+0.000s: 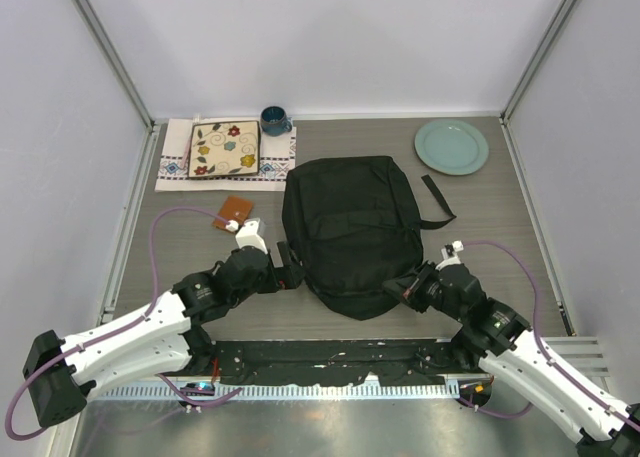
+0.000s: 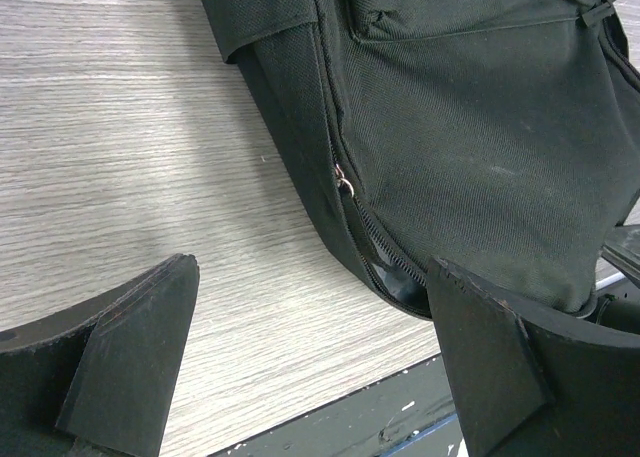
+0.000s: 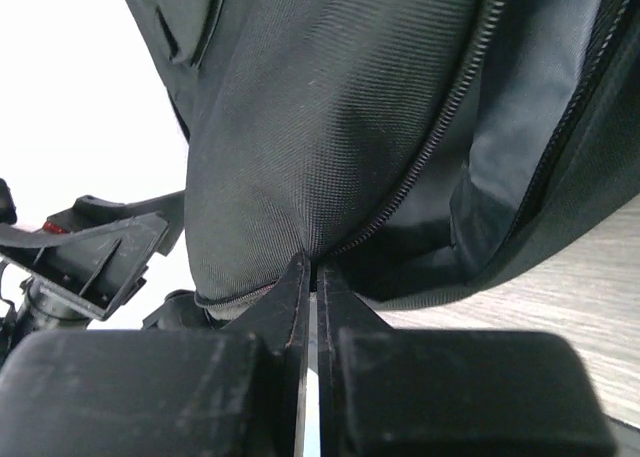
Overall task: Pack the student bag
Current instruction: Adjust the student bag at the center of the board.
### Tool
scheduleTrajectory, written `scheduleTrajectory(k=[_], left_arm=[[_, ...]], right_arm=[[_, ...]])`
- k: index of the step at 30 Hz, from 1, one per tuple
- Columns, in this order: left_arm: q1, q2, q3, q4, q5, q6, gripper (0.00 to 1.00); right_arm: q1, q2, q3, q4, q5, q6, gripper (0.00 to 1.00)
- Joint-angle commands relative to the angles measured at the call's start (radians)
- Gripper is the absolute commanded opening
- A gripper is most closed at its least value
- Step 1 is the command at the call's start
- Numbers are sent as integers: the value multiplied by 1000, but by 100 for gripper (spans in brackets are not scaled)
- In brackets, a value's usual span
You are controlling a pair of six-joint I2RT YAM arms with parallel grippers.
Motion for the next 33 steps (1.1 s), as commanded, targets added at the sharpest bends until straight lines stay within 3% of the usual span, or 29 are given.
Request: scheduleTrajectory(k=[1,7,17,25,33], left_arm=[[3,2,-2,48,-3,-11,100],[5,-3,-4,43,-1,-14,100],[5,-1,-10,60,-6,-25,100],[5,8,-13,83,18,-32,100],[5,-1,-23,94,23,-39,100]], right_arm=[[3,78,-5,122,107,-8,1],[3,103,73,-65,242,-101,1],[3,76,44,-76,196,-108,2],[4,46,-18,183,204,-20,1],[3,169,18,108,235,-80,1]])
